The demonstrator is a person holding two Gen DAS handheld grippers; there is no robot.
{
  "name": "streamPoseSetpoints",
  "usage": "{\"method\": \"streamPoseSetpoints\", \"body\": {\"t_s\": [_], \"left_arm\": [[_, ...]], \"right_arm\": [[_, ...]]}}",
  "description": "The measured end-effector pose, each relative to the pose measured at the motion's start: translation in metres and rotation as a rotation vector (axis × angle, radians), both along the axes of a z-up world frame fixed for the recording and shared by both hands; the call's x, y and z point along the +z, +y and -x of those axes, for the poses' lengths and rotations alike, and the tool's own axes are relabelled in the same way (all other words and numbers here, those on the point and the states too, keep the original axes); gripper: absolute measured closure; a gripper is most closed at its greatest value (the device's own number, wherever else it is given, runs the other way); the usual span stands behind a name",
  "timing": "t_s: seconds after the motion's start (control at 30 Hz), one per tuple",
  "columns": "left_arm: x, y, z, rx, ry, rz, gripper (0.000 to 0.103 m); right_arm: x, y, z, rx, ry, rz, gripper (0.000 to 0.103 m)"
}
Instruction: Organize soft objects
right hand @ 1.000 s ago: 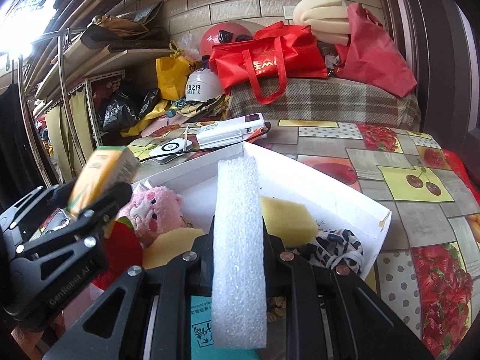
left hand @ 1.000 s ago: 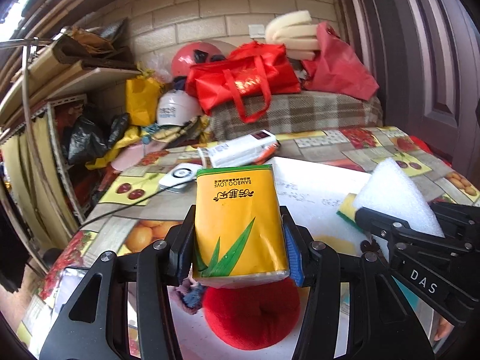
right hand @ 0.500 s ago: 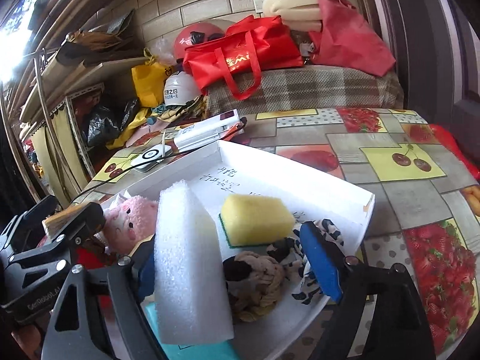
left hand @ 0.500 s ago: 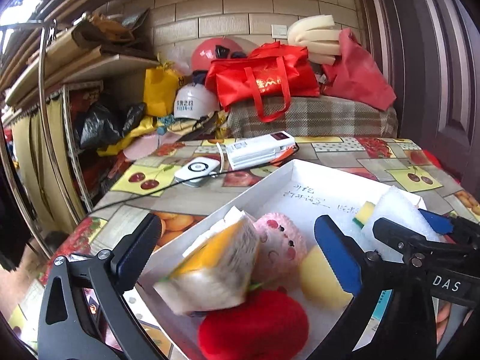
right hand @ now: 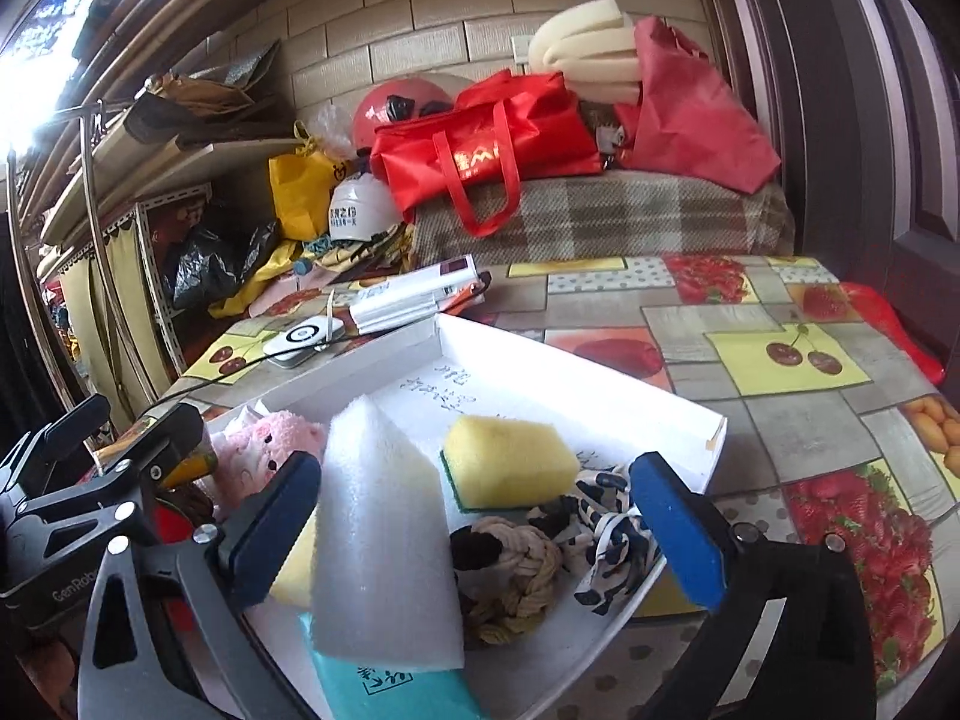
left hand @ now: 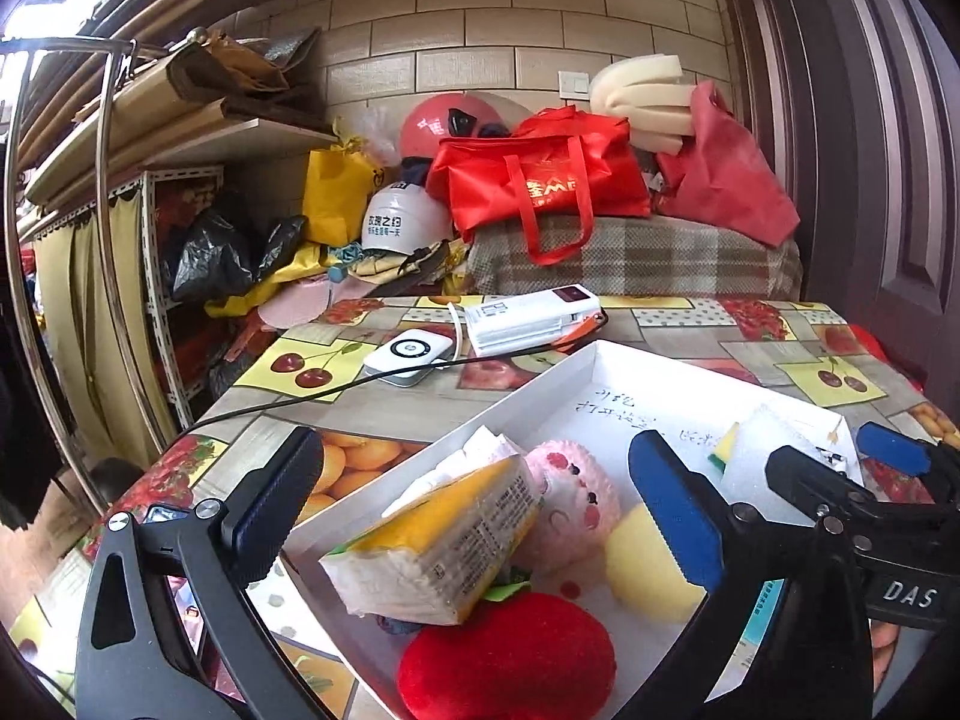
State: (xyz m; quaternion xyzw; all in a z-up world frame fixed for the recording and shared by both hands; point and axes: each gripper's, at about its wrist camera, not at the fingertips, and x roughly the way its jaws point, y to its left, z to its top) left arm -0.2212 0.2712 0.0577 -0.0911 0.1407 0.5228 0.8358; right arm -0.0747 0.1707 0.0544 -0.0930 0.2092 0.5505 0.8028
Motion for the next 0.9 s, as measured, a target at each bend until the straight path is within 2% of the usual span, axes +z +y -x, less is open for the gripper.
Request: {"method": "streamPoseSetpoints", "body": {"t_s": [0.23, 0.5, 0.63, 0.9], "left_arm": [[0.001, -0.004, 0.005, 0.022, -0.02, -0.027, 0.0], [0.001, -0.007, 0.016, 0.037, -0.061, -0.028, 0.0], [0.001, -0.014, 0.016, 0.025, -0.065, -0.031, 0.0], [0.0, -0.028, 0.014, 0.019, -0.055, 0.003, 0.0]], "right_arm": [[0.003, -0.002, 0.011, 0.008, -0.068, -0.029, 0.0], [0.005, -0.009, 0.008, 0.01, -0.042, -0.079, 0.0], [0.007, -0.018, 0.013, 0.009, -0.064, -0.095, 0.0], [0.006, -0.036, 0.025, 0.01, -0.136, -0.051, 0.0]]}}
